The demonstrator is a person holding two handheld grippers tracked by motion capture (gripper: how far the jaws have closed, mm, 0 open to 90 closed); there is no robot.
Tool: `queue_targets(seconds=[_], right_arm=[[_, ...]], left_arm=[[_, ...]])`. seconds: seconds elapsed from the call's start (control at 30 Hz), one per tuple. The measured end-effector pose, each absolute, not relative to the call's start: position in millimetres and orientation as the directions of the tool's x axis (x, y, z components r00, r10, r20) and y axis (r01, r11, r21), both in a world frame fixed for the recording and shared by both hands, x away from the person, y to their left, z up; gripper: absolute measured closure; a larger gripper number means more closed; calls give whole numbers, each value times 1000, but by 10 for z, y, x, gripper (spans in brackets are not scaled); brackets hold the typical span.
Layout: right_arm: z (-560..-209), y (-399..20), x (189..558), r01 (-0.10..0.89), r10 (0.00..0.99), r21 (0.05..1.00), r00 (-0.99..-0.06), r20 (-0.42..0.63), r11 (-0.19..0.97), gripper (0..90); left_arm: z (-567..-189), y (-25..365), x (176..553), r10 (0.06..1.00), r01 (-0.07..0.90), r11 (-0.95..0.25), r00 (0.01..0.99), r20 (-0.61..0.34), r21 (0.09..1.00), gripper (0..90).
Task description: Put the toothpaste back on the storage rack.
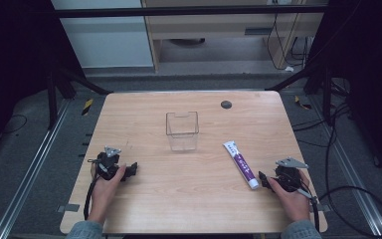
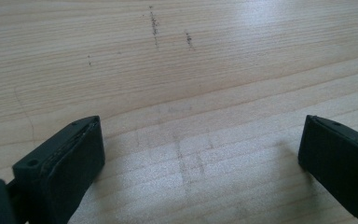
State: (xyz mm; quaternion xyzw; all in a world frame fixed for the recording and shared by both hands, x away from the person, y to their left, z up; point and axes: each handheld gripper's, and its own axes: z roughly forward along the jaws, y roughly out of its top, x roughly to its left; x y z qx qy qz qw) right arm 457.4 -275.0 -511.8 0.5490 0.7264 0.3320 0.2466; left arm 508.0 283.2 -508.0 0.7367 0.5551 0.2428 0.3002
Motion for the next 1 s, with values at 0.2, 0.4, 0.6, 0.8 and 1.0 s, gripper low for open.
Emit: queue_targets(seconds=[0.2, 0.4, 0.6, 0.8, 1.0], right_arm=[[-5115, -2734, 4601, 642, 957, 745, -291, 14, 184, 122], [-4942, -2734, 4527, 651, 959, 738, -282, 21, 176, 191], [-4657, -2585, 4535, 629, 946, 746, -323, -2, 217, 266], [-4360, -2298, 4657, 599, 927, 753, -372, -37, 270, 239], [-4242, -1996, 4772, 617, 918, 722, -391, -63, 312, 215]], left_arm=[[-5079, 2826, 5080, 966, 675, -198, 259, 23, 711, 0], [-5079, 2817, 5087, 968, 676, -191, 250, 22, 711, 0], [-5079, 2820, 5090, 967, 676, -194, 255, 22, 711, 0], [-5079, 2820, 5100, 966, 675, -198, 258, 23, 711, 0], [-5080, 2826, 5093, 965, 674, -199, 262, 22, 711, 0]])
